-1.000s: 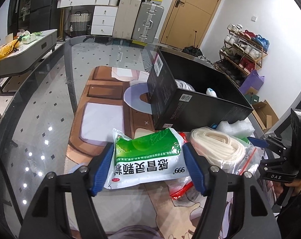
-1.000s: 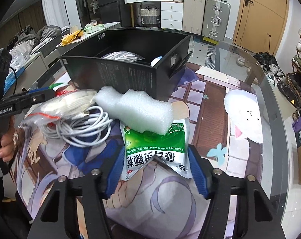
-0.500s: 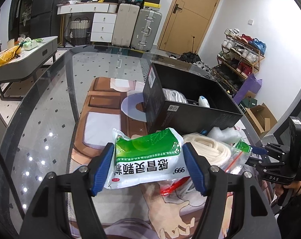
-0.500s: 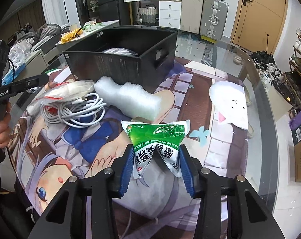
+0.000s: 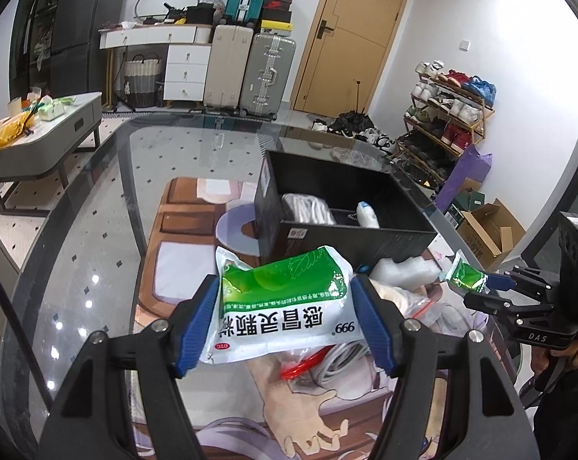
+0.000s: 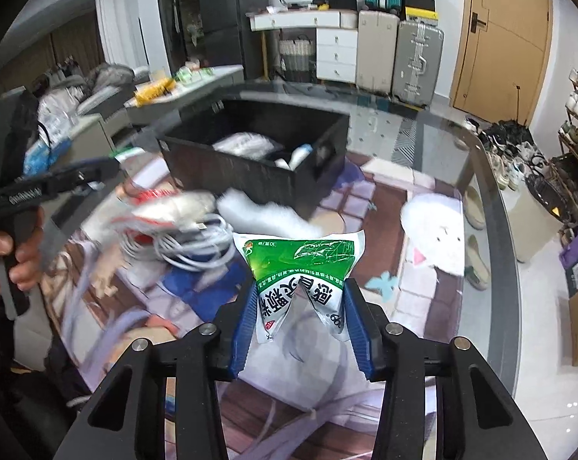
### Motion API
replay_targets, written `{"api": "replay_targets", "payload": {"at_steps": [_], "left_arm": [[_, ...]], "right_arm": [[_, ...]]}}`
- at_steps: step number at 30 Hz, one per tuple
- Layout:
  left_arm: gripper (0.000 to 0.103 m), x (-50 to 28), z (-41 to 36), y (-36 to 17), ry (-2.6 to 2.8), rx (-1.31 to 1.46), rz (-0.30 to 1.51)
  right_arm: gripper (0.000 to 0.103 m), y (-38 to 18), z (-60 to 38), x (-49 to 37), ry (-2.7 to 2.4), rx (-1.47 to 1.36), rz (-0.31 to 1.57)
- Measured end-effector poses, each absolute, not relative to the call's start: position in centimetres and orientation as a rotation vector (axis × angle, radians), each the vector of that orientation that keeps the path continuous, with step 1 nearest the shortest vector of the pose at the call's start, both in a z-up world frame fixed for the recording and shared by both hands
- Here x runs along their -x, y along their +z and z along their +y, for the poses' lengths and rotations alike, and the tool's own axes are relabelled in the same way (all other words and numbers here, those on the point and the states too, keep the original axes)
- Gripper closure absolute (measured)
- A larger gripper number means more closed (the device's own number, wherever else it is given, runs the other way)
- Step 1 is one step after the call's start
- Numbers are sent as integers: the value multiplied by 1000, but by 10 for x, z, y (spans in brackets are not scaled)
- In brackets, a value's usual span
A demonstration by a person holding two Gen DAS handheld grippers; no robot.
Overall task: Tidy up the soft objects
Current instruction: 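Grasp a green sachet with the left gripper while the right gripper grasps another sachet, then carry both green sachets over the black box with both grippers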
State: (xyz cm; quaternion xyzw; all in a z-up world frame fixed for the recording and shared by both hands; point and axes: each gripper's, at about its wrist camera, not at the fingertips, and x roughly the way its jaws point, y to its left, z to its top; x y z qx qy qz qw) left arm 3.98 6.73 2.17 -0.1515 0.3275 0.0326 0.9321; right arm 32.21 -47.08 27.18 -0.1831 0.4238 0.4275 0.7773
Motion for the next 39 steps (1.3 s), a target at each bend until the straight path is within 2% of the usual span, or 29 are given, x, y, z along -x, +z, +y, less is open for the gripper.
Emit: {"api": "replay_targets", "payload": {"at_steps": [18, 39], "left_arm": [[34, -53, 51, 46, 15, 245, 590], [34, -92, 48, 68, -3, 217, 568]], "right_arm": [[59, 302, -444, -308, 987, 254, 757], [59, 322, -399, -336, 940, 283, 717]]}}
